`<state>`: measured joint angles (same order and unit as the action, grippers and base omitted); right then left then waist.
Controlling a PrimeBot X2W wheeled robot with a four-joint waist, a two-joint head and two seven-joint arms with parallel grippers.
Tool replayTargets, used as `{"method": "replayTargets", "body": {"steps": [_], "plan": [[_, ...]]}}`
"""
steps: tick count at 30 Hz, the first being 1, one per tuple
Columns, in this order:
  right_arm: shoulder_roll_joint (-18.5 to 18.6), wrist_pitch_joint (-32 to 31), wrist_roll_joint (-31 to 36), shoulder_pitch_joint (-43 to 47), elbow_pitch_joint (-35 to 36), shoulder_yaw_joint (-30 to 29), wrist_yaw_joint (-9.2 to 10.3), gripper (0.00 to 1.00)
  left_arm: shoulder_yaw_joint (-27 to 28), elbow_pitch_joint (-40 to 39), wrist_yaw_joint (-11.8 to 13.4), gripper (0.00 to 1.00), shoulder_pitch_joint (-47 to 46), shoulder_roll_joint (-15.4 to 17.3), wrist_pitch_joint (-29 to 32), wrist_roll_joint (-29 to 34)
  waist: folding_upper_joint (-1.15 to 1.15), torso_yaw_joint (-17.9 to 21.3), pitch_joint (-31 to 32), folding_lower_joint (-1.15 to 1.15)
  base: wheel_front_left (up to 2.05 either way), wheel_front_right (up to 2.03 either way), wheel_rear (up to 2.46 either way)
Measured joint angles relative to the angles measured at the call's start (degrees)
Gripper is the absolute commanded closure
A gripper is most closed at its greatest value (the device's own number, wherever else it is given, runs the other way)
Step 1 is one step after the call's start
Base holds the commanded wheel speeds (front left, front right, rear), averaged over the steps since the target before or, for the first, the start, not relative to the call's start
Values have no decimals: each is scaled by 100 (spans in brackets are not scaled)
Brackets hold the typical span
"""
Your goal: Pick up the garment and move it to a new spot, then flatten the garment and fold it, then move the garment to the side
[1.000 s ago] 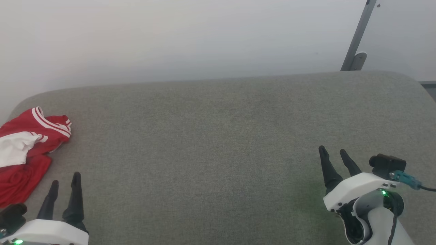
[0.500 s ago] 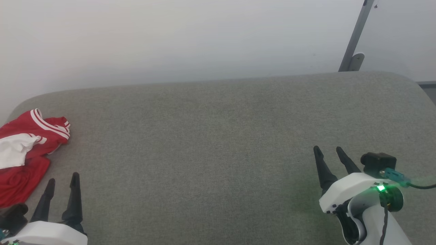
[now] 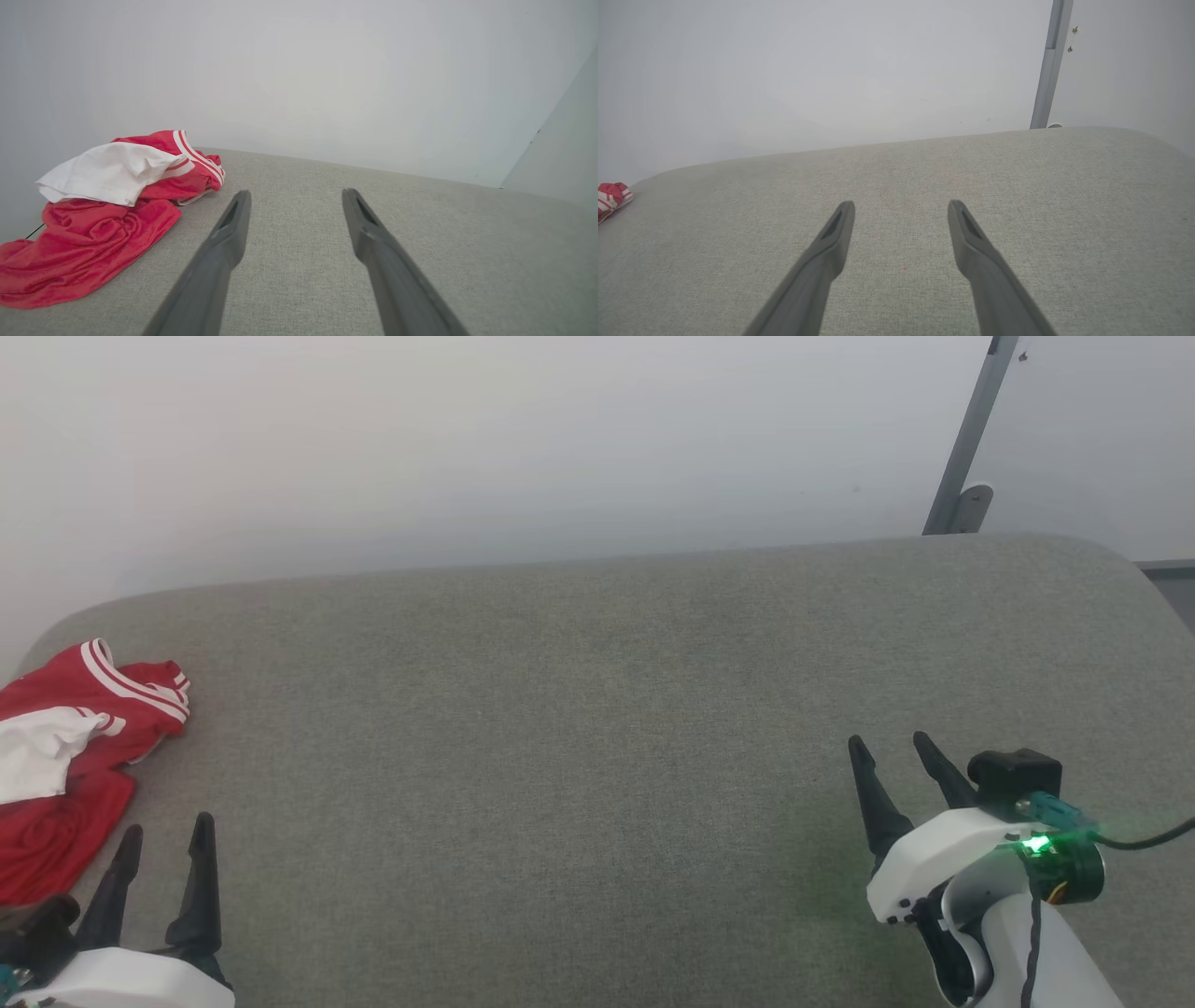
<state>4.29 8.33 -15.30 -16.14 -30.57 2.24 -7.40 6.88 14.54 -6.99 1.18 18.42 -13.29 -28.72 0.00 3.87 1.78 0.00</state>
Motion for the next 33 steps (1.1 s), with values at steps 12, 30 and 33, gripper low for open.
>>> {"method": "replayTargets", "body": {"steps": [12, 30, 33], "plan": [[-8, 83, 459, -59, -58, 44, -8, 0, 0, 7, -16, 0, 62, 108, -122, 334, 0, 21, 20, 0, 0, 0, 0], [-29, 132, 681, -63, -68, 34, -8, 0, -19, 21, -34, 0, 95, 160, -169, 402, 0, 46, -1, 0, 0, 0, 0], [-31, 132, 680, -62, -69, 40, -8, 0, -40, 81, -34, 0, 92, 156, -168, 356, 0, 20, 7, 0, 0, 0, 0]]}}
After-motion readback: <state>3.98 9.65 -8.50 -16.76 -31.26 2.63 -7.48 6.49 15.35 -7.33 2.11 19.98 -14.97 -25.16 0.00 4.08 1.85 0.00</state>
